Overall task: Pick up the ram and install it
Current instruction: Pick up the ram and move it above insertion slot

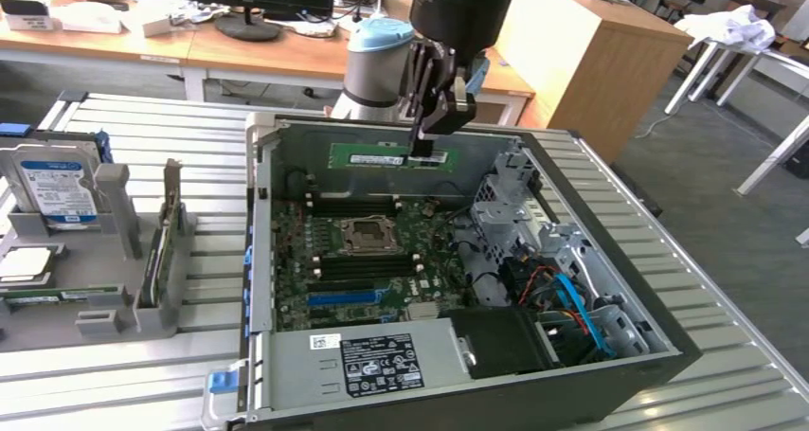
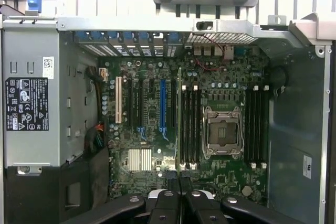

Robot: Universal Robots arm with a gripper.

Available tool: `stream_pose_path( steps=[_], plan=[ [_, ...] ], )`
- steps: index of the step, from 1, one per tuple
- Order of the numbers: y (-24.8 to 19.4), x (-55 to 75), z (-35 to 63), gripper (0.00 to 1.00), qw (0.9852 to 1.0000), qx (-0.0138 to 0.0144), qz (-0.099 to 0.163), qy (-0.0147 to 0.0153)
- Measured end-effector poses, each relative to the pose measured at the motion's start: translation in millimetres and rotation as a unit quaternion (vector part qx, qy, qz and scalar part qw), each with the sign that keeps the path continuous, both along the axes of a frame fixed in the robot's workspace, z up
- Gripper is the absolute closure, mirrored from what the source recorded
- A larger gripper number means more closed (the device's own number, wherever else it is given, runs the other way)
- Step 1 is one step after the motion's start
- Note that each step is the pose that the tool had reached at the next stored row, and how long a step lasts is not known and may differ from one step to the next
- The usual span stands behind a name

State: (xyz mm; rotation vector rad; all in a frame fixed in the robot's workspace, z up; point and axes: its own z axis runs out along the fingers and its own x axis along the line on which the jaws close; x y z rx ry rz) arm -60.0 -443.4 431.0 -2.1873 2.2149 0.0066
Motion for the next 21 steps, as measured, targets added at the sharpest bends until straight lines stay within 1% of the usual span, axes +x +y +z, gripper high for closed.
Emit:
stream_pose_path(
  steps=[4,13,18,21],
  plan=[
    [0.0,4.5,-0.2,0.88,1.0000,0.0000,0.000,0.0000],
    [-0.1,20.5,-0.6,0.88,1.0000,0.0001,0.000,0.0000],
    [0.1,21.1,-0.6,0.88,1.0000,0.0001,0.000,0.0000],
    [2.4,21.1,-0.7,0.88,1.0000,0.0001,0.000,-0.0001]
  ],
)
